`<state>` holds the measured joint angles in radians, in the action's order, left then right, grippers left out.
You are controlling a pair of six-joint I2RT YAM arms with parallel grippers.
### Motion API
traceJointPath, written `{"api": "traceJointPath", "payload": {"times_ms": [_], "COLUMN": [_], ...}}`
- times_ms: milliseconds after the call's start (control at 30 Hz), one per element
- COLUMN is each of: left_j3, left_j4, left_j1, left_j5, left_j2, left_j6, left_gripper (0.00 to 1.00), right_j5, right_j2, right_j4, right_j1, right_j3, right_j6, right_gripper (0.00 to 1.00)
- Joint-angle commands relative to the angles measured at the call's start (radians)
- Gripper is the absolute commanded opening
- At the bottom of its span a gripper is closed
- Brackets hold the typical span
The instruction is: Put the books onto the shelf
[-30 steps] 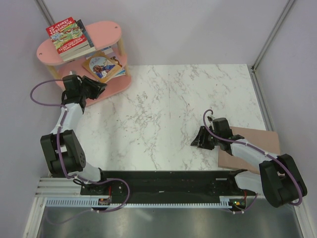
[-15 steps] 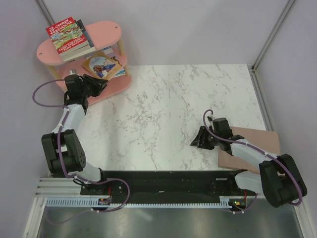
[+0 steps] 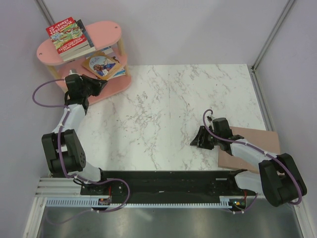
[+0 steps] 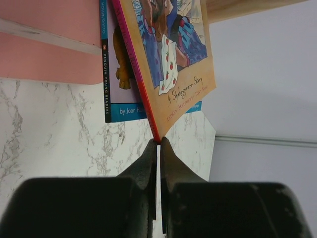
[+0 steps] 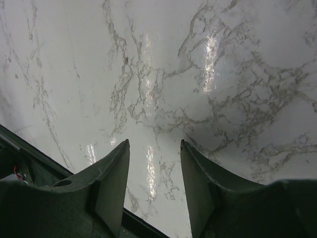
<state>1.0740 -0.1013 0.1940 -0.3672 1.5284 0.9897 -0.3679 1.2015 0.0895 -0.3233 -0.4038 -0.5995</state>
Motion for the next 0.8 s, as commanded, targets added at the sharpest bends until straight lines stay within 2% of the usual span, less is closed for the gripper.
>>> {"api": "traceJointPath", "payload": {"times_ms": [0,200,500,767], "left_j3": [-0.012,0.035,0.101,0.087], "left_j4": [-0.049,0.027,0.187,0.275], "left_j1": [-0.002,-0.001,-0.001,0.005], "left_j5": [0.001,-0.099,-0.145,-0.058], "left_j2": [-0.050,-0.051,-0.042,-0.091], "left_j6": [-0.022,-0.111,-0.259,-0.349], "left_gripper": [0.02,0.02,0.02,0.02], "right_j5": [-0.005,-0.006,-0.012,-0.019], "right_j2": [0.017,0.023,0.040,0.053], "right_j4": [-0.014,-0.017,-0.027,-0.036], "right_j1": [-0.002,0.000,-0.002,-0.002], "right_j3": [0.016,0.014,0.014,0.016], "right_j6": [-0.003,-0.002,-0.002,-0.003], "right_gripper": [0.54,0.54,0.54,0.55]}}
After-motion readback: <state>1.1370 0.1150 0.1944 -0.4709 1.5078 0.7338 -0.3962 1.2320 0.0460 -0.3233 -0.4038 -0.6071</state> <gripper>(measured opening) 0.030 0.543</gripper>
